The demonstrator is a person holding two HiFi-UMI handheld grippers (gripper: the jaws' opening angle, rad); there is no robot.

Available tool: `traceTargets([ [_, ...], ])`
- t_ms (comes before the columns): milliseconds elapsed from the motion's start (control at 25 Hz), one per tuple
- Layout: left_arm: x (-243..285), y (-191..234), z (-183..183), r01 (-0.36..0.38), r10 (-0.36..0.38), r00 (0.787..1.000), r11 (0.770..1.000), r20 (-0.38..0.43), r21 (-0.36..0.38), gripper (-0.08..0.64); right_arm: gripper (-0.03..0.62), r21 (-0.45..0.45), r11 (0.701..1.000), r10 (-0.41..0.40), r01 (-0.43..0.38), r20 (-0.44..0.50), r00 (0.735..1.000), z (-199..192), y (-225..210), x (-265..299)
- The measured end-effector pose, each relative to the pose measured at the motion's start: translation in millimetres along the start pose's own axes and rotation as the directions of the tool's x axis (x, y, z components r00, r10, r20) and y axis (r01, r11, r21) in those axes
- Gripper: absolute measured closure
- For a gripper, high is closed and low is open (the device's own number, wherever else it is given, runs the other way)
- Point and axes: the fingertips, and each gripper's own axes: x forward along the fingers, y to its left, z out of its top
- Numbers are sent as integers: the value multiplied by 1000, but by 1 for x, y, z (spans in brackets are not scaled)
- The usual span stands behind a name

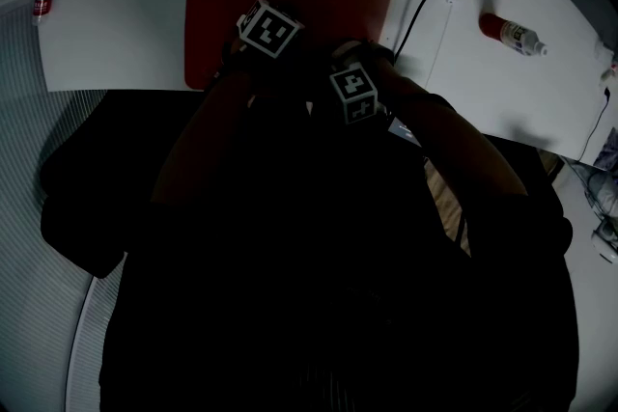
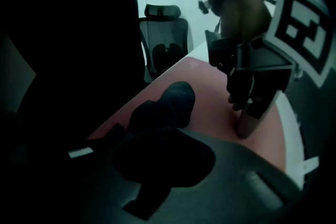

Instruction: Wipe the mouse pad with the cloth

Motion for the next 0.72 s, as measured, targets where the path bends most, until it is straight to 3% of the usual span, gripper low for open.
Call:
traceTargets([
  [80, 0, 2, 2, -1, 1, 1000, 1000, 7, 2, 552, 552, -27, 996, -89, 88, -1, 996, -22, -23, -3],
  [160, -1, 3, 6, 0, 0, 1000, 1000, 18, -4, 552, 552, 103, 971, -216, 218, -30, 976, -59, -75, -24],
  [280, -3, 0, 7, 6, -6, 999, 1000, 34, -12, 552, 552, 357, 857, -345, 372, -141, 928, -119, -148, -72],
  [440, -3, -2, 3, 4, -4, 999, 1000, 38, -11, 552, 552, 487, 738, -395, 467, -250, 884, -176, -185, -100],
  [560, -2, -1, 4, 15, -14, 999, 1000, 44, -8, 554, 554, 554, 661, -412, 507, -297, 862, -189, -194, -109],
  [640, -3, 0, 5, 19, -19, 999, 1000, 47, -6, 552, 560, 586, 621, -414, 521, -319, 853, -185, -194, -108],
  [720, -3, 0, 3, 22, -22, 999, 1000, 41, 2, 552, 560, 629, 603, -401, 490, -293, 868, -171, -183, -102],
])
